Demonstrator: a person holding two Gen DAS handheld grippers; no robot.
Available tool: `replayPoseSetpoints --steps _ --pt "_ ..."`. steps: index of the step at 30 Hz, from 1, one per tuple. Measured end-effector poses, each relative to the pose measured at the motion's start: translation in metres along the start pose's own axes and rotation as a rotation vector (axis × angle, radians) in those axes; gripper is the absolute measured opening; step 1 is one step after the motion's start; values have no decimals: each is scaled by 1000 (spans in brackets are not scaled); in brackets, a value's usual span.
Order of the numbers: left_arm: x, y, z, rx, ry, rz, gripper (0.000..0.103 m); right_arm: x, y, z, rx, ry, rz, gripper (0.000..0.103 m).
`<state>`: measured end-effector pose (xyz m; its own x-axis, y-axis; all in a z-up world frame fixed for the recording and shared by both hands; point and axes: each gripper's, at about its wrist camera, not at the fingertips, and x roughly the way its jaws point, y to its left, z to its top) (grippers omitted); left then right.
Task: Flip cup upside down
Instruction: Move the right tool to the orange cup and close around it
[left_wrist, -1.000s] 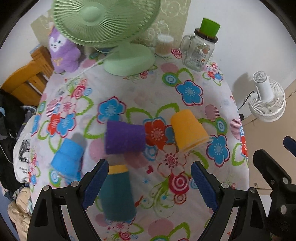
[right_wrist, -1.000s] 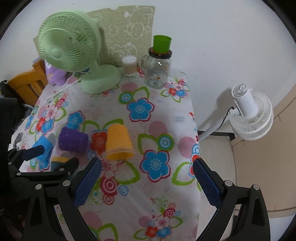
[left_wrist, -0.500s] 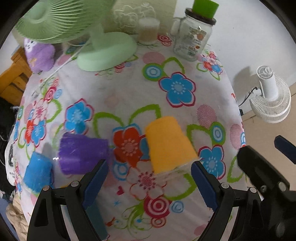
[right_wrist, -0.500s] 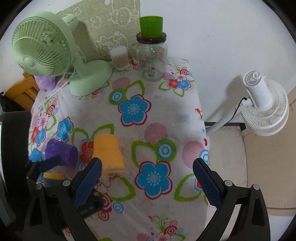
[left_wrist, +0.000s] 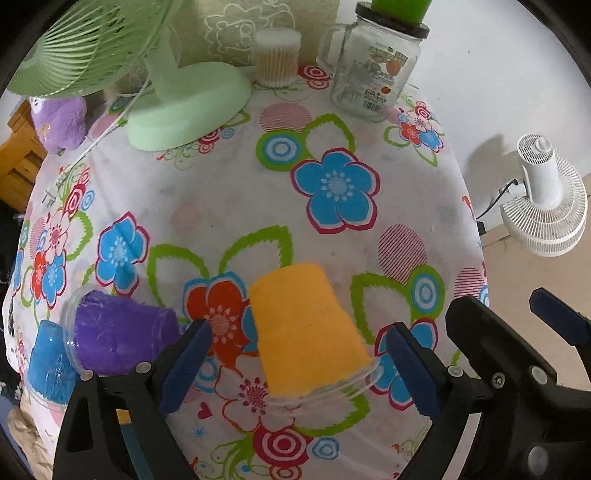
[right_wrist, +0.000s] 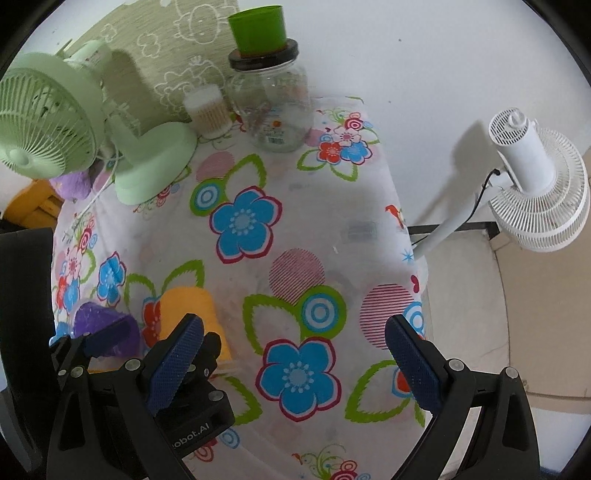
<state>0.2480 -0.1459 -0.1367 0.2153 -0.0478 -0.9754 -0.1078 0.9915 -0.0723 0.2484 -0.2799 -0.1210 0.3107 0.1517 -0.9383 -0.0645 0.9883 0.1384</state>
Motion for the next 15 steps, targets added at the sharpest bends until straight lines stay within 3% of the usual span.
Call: replayPoseSetpoints --steps 6,10,15 --pt "20 -8 0 6 30 -1 95 12 -8 2 14 20 -28 100" --pt "34 -11 -4 11 55 -10 77 24 -12 -1 19 46 -40 100" --pt "39 -12 -14 54 38 -24 65 32 -11 -10 12 74 -31 100"
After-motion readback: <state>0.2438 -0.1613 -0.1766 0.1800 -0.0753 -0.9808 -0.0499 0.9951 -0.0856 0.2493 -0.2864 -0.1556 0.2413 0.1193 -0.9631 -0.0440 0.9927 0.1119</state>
